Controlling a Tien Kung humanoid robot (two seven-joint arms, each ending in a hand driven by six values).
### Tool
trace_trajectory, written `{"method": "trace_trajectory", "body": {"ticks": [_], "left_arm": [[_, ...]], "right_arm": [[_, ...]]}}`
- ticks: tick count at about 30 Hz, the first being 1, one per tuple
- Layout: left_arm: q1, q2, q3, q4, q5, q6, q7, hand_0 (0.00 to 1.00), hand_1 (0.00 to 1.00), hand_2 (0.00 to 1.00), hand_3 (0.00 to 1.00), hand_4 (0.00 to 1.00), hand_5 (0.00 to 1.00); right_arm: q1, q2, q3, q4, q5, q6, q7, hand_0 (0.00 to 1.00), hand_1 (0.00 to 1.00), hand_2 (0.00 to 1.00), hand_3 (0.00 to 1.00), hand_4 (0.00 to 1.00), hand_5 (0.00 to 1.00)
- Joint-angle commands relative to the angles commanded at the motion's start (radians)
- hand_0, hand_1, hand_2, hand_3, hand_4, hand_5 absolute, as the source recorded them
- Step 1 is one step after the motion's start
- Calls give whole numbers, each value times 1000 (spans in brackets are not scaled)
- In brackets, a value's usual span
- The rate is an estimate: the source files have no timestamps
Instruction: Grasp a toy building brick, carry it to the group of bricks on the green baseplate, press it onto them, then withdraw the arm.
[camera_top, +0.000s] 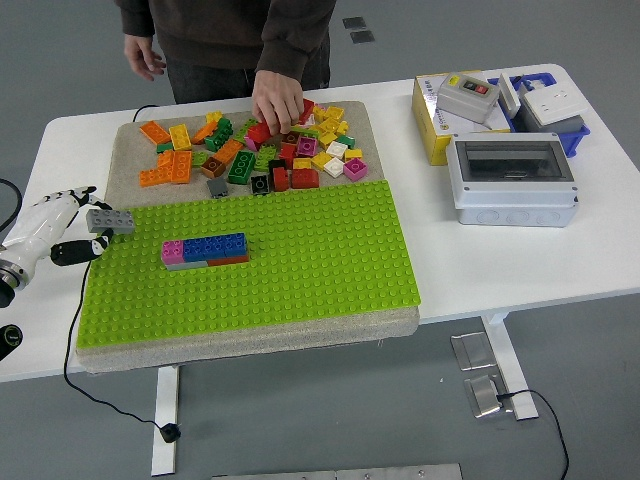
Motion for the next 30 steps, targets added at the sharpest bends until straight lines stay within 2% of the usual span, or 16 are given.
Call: {"method": "trace_trajectory", "body": {"ticks": [5, 9, 12, 14, 15, 17, 21, 25, 30], "left_arm": [[42, 17, -72, -61, -68, 8, -27, 994, 959, 942, 590, 531, 250], [118, 47, -161, -157, -139, 10, -36, 994, 957, 938, 582, 523, 248], [164, 52, -206, -228, -169, 10, -39, 994, 957, 938, 582, 523, 248], [188, 38, -215, -279, -178, 11, -40, 993, 956, 934, 580, 519, 247], [190, 36, -216, -286, -179, 11, -40, 993, 956, 934, 580, 519, 247], [202, 3, -209, -340, -178, 14, -42, 993, 956, 934, 580, 519, 247], [193, -51, -176, -394, -167, 17, -44, 993, 956, 934, 581, 516, 244], [169, -90, -138, -383, -164, 20, -48, 993, 956, 934, 581, 516, 244], [111, -142, -74, -300, -142, 23, -52, 990, 954, 932, 582, 509, 238]], "right_arm": [[-2, 2, 3, -1, -4, 0, -2, 648, 632, 623, 624, 628, 998], [-5, 2, 1, -2, 3, 1, 0, 649, 633, 622, 623, 629, 998], [-7, 1, -2, -3, 10, 3, 2, 649, 633, 622, 623, 629, 998], [-7, 0, -1, -4, 9, 4, 2, 649, 630, 619, 624, 630, 998], [-7, 0, -1, -4, 8, 4, 1, 649, 630, 619, 624, 630, 998], [-6, 1, 2, -6, 4, 4, -1, 649, 630, 619, 624, 630, 998], [-5, 1, 7, -7, -3, 5, -4, 649, 632, 620, 624, 630, 998], [-4, 0, 9, -8, -6, 5, -5, 649, 632, 620, 624, 630, 998], [-1, 0, 13, -7, -14, 4, -8, 649, 631, 620, 620, 630, 998]]}}
